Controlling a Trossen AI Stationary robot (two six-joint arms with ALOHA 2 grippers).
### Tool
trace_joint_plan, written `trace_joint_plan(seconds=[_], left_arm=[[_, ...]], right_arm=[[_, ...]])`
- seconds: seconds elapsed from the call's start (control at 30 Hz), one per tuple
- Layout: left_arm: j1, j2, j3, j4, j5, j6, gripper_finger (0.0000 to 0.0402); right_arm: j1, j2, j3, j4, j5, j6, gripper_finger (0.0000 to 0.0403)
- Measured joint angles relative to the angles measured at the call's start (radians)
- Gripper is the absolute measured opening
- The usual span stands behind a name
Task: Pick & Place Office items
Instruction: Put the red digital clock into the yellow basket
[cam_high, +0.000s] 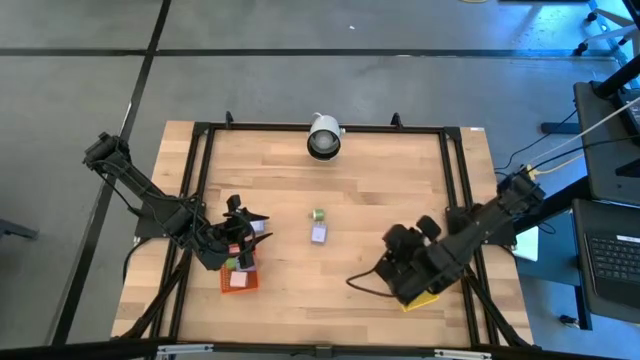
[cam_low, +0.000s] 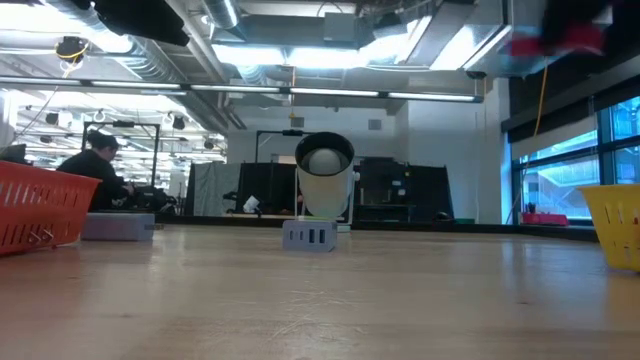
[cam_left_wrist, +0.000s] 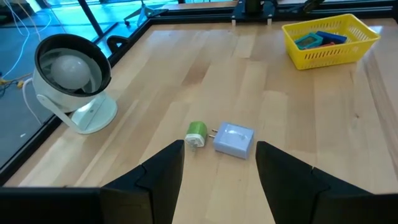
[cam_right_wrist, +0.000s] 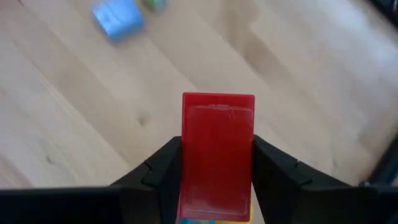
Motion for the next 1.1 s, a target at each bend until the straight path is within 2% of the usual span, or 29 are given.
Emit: trace_joint_plan(seconds=[0.3,0.6,0.83,1.1], left_arm=[[0.0,0.0,0.0,0.041,0.007,0.039,0.0196],[0.03,0.0,0.0,0.105,0.032,0.038,0.0196],[0.148,0.0,0.0,0.24,0.2,0.153,0.0196],[0.297,0.0,0.0,0.246,0.354,0.167,0.0196]], right_arm=[[0.108,0.0,-0.235,0.198,-0.141,0.195,0.0158],[0.195,0.0,-0.338,0.339,-0.146,0.335,0.0158],[0.208,0.001,-0.365,0.391,-0.142,0.356,0.0158],[0.208,0.017,-0.366,0.396,-0.143,0.332,0.0158]])
